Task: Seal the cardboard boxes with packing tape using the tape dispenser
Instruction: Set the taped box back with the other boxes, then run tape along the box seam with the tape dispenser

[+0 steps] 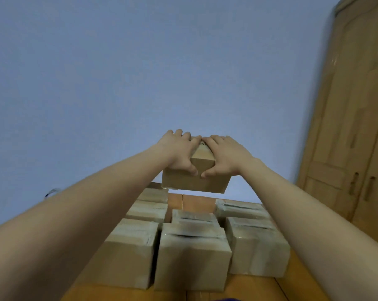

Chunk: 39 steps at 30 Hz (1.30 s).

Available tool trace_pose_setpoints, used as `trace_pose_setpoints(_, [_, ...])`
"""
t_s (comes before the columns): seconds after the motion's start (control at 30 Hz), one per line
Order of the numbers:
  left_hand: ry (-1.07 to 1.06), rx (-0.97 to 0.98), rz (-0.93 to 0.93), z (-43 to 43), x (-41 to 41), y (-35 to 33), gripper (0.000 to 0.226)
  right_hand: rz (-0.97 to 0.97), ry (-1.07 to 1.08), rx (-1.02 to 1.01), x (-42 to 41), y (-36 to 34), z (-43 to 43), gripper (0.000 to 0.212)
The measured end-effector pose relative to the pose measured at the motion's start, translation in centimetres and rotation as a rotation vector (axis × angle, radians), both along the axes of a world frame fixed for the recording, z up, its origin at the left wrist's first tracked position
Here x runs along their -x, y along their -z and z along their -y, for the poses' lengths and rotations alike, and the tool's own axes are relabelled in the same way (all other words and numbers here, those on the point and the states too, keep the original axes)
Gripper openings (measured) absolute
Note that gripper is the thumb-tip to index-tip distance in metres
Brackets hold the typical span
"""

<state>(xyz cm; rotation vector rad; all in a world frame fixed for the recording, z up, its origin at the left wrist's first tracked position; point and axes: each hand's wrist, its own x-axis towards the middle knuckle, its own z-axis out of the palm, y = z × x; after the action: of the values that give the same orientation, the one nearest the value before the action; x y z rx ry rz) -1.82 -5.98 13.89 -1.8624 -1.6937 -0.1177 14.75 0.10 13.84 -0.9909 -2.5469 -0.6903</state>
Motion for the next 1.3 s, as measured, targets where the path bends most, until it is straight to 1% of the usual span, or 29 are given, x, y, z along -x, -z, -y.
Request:
trace_pose_setpoints(0.13, [-0.005, -0.003, -0.032, 4.7, -0.4, -0.5, 0.102, -0.012, -0.037, 0.041, -0.8, -0.2, 4.6, 0.102])
trace_pose_setpoints(0.2, [-0.008, 0.015, -0.022, 6.9, -0.7, -0.4, 0.101, 0.012, -0.035, 0.042, -1.0, 0.0, 6.6, 0.102])
trace_pose_setpoints(0.37, [-0.009, 0.102, 0.114, 11.7, -0.9, 1.6, 0.099, 0.09, -0.035, 0.04, -1.3, 1.3, 11.0, 0.099])
trace_pose_setpoints(0.5, [0.012, 0.172, 0.231, 15.2, -0.9, 4.2, 0.099, 0.131, -0.057, 0.089, -1.3, 3.6, 14.1, 0.099])
trace_pose_setpoints(0.67, [-0.012, 0.269, 0.249, 18.3, -0.3, 8.9, 0.102, 0.183, -0.108, 0.151, -1.1, 8.5, 16.5, 0.099])
trace_pose_setpoints(0.8, [-0.03, 0.326, 0.243, 19.7, 0.8, 13.0, 0.104, 0.187, -0.177, 0.214, -0.1, 12.7, 17.8, 0.1])
trace_pose_setpoints(0.9, [-0.067, 0.394, 0.28, 20.2, 2.3, 15.9, 0.117, 0.165, -0.213, 0.297, 1.3, 15.6, 18.3, 0.102])
trace_pose_setpoints(0.97, [-0.091, 0.415, 0.313, 20.4, 3.6, 17.6, 0.122, 0.153, -0.225, 0.33, 2.7, 17.5, 18.1, 0.102])
trace_pose_setpoints(1.07, [-0.114, 0.411, 0.359, 20.4, 5.5, 20.4, 0.122, 0.143, -0.248, 0.339, 4.9, 20.3, 17.3, 0.101])
trace_pose_setpoints(1.17, [-0.142, 0.449, 0.37, 19.8, 6.7, 23.5, 0.12, 0.155, -0.269, 0.374, 6.4, 23.3, 16.5, 0.1])
trace_pose_setpoints(1.3, [-0.171, 0.511, 0.312, 18.3, 7.0, 24.8, 0.114, 0.109, -0.28, 0.398, 6.7, 25.4, 15.6, 0.096])
